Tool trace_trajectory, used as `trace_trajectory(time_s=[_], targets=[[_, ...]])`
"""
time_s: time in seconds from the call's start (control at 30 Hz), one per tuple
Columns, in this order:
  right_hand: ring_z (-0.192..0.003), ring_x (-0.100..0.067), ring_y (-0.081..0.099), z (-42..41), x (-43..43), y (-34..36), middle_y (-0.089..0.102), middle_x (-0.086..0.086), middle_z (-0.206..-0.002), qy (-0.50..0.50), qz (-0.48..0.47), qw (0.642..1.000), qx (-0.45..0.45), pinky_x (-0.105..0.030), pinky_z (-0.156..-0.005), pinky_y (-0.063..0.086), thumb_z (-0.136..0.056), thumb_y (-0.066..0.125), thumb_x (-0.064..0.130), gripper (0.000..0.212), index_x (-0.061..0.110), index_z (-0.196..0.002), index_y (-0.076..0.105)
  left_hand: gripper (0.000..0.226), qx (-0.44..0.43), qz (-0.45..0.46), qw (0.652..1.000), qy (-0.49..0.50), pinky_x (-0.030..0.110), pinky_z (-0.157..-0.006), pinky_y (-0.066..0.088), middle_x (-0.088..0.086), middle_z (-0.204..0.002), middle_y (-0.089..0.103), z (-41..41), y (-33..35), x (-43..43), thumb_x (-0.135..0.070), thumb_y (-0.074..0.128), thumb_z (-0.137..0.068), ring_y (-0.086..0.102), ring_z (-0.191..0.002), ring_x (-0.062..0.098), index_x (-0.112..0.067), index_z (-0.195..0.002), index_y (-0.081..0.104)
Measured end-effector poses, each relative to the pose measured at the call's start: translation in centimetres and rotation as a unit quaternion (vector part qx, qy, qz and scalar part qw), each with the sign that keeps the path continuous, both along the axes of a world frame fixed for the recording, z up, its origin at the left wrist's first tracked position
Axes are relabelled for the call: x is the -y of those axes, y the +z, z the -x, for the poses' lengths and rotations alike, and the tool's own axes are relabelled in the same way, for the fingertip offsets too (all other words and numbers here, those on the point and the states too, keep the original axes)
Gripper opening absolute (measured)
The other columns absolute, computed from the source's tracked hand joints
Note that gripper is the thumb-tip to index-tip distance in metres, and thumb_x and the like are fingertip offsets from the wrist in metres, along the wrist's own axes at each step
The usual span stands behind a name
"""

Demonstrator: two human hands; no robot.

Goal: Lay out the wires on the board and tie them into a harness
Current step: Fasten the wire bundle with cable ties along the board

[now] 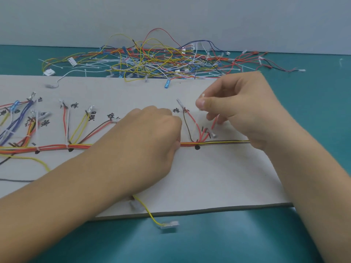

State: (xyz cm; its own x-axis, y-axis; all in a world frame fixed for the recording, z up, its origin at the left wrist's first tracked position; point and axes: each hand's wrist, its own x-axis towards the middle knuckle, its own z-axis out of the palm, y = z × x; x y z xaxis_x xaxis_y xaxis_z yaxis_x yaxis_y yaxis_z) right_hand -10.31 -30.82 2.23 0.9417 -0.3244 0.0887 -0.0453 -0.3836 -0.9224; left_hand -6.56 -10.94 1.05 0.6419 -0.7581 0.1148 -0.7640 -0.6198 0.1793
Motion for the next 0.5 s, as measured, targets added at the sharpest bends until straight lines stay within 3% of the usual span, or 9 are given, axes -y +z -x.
trace_trajectory(time_s=[0.1, 0.2, 0.27, 0.37, 0.5], targets=[[-0.047, -0.01, 0.053, -0.1, -0.5, -0.4, 0.068, -0.01, -0.062, 0.053, 0.037, 0.998, -0.027, -0.024, -0.045, 0.044, -0.08, 0.084, 0.008, 0.011, 0.006, -0.077, 0.074, 0.014, 0.004, -0.035, 0.999, 0.009, 0.042, -0.087, 0.043, -0.009, -0.097, 0.053, 0.0, 0.3, 0.1, -0.041, 0.042, -0.094, 0.052, -0.099, 0.023, -0.031, -0.097, 0.051], [-0.054, -0.016, 0.059, 0.0, -0.7, -0.5, 0.071, -0.017, -0.069, 0.096, 0.074, 0.992, -0.043, -0.041, -0.055, 0.057, -0.081, 0.083, 0.007, 0.01, 0.008, -0.077, 0.074, 0.005, 0.016, 0.009, 1.0, 0.008, 0.043, -0.086, 0.042, -0.01, -0.097, 0.054, 0.5, 0.2, 0.0, -0.039, 0.053, -0.094, 0.052, -0.099, 0.023, -0.035, -0.097, 0.054], [-0.057, -0.019, 0.06, 0.1, -0.7, -0.5, 0.07, -0.02, -0.071, 0.106, 0.079, 0.991, -0.039, -0.045, -0.06, 0.058, -0.08, 0.083, 0.007, 0.009, 0.008, -0.077, 0.075, 0.008, 0.02, 0.08, 0.997, -0.009, 0.045, -0.083, 0.044, -0.007, -0.093, 0.056, 0.9, 0.1, -0.3, -0.034, 0.066, -0.089, 0.053, -0.094, 0.025, -0.031, -0.096, 0.062], [-0.056, -0.015, 0.061, 0.2, -0.7, -0.5, 0.072, -0.016, -0.069, 0.106, 0.092, 0.989, -0.039, -0.04, -0.061, 0.057, -0.08, 0.084, 0.007, 0.01, 0.011, -0.076, 0.075, 0.006, -0.023, 0.136, 0.989, -0.048, 0.042, -0.071, 0.051, -0.007, -0.081, 0.059, 1.6, 0.0, -0.7, -0.027, 0.081, -0.083, 0.058, -0.076, 0.02, -0.025, -0.087, 0.077], [-0.058, -0.017, 0.065, 0.3, -0.8, -0.6, 0.073, -0.012, -0.067, 0.107, 0.1, 0.988, -0.052, -0.05, -0.069, 0.059, -0.08, 0.083, 0.008, 0.01, 0.011, -0.076, 0.075, 0.022, -0.081, 0.146, 0.983, -0.072, 0.034, -0.064, 0.051, -0.01, -0.075, 0.065, 1.9, -0.4, -0.4, -0.046, 0.071, -0.077, 0.06, -0.066, 0.009, -0.028, -0.079, 0.082]])
